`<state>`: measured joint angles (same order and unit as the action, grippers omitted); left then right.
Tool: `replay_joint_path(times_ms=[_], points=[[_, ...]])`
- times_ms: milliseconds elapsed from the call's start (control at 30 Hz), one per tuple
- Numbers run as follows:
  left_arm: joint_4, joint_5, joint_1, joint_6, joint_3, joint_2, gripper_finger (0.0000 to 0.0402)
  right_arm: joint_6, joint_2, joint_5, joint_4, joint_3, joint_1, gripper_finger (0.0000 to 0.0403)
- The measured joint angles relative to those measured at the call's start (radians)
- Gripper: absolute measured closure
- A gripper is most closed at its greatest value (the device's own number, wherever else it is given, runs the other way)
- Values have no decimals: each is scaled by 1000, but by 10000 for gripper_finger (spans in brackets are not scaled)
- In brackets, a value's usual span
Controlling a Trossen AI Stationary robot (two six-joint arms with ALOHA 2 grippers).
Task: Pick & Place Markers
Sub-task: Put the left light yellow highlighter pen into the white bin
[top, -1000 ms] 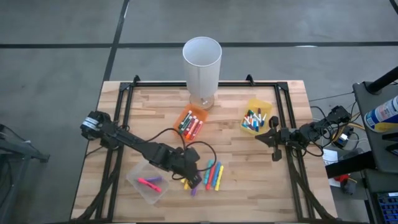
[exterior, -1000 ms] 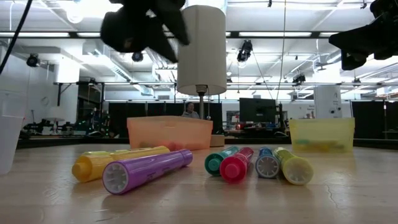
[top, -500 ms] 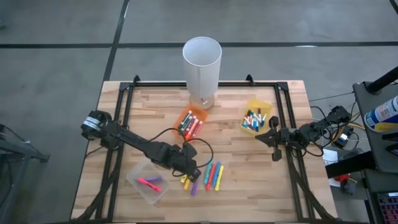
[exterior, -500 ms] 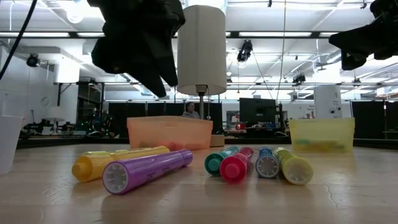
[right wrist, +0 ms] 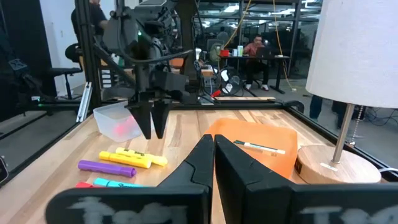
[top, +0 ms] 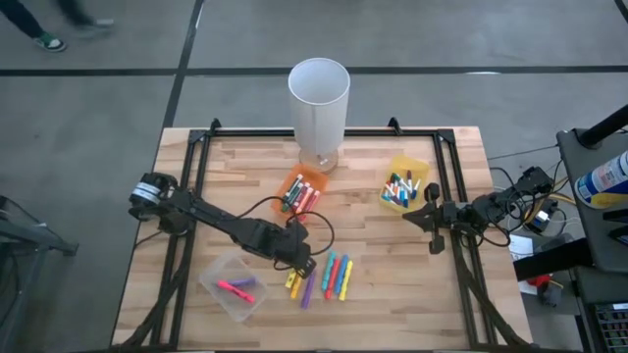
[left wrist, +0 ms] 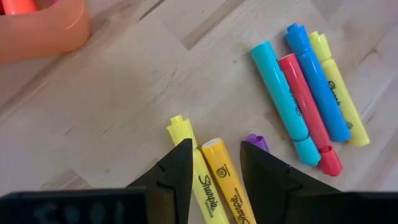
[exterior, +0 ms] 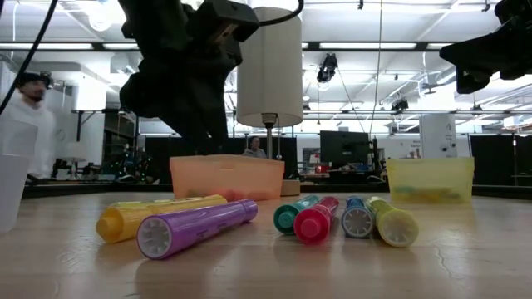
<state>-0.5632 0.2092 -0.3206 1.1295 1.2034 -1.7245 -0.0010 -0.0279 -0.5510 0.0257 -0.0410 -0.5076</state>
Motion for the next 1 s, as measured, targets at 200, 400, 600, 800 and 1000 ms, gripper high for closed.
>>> replay_joint_path(times_ms=[200, 400, 600, 800, 1000], points=[[5, 0, -2, -8, 0, -24, 275, 0, 0, 0, 0, 0, 0, 394], [22, -52, 11, -36, 2, -111, 275, 0, 0, 0, 0, 0, 0, 394], [27, -63, 10, -32, 5, -125, 275, 0, 0, 0, 0, 0, 0, 394], [22, -50, 11, -83, 2, -137, 275, 0, 0, 0, 0, 0, 0, 394], [4, -59, 12, -108, 4, -178, 275, 0, -1, 0, -1, 0, 0, 394]])
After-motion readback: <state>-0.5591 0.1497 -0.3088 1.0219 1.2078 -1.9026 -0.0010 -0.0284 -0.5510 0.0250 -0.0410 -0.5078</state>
